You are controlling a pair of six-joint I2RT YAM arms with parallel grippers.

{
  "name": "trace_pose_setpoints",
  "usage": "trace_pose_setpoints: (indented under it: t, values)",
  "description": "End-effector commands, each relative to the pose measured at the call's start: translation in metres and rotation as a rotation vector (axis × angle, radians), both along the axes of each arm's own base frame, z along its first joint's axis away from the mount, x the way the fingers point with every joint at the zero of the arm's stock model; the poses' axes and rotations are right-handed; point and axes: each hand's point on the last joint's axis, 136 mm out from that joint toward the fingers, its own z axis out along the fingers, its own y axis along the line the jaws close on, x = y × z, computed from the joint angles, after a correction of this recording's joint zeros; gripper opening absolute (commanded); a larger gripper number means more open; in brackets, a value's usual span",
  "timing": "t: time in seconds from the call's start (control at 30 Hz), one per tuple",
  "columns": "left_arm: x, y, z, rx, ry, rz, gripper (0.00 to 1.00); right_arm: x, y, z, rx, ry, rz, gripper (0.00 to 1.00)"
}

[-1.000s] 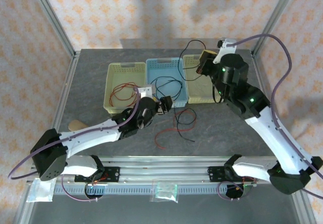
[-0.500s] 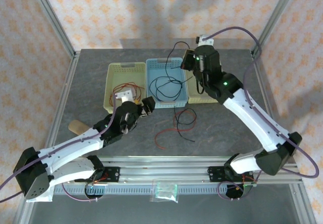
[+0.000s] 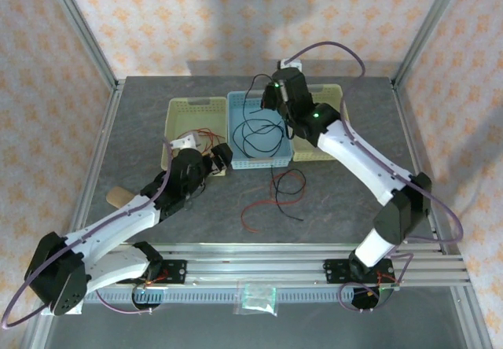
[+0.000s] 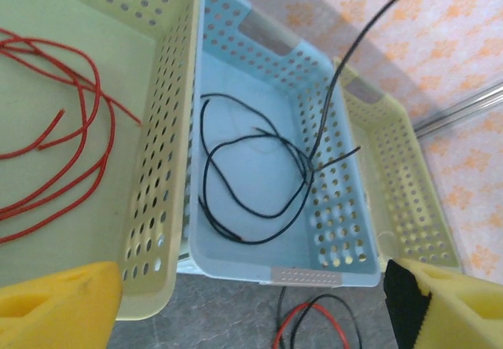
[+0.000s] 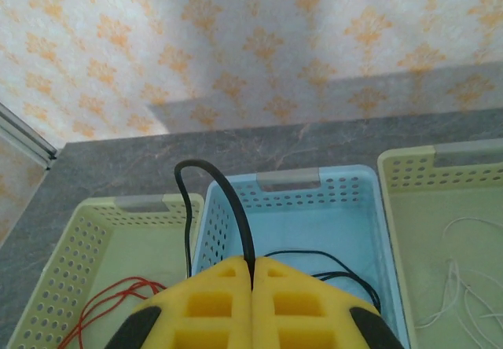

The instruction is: Untangle the cables

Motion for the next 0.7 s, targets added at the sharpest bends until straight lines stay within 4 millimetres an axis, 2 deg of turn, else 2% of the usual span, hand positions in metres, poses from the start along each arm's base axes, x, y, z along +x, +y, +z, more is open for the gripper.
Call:
trace_pose_setpoints:
  t: [0.0,0.2,0.33,0.47,0.67]
  values:
    - [0.004,-0.004,-0.001,-0.008,0.028,-0.007,0.89,0.007,0.012,-0.002,0.041,0.02,0.022,0.0]
    - [0.015,-0.005,-0.003,0.046,0.059,0.016,0.91,0.016,0.024,-0.065,0.022,0.141,0.021,0.0]
    - [0.021,-0.005,0.004,0.065,0.058,0.027,0.94,0.023,0.025,-0.098,-0.002,0.192,-0.009,0.0]
    - [0.025,0.001,0.007,0.067,0.068,0.079,0.96,0.032,0.019,-0.126,-0.05,0.235,-0.066,0.0]
    - [0.024,-0.004,0.007,0.1,0.031,0.021,0.99,0.04,0.004,-0.17,-0.152,0.309,-0.156,0.0]
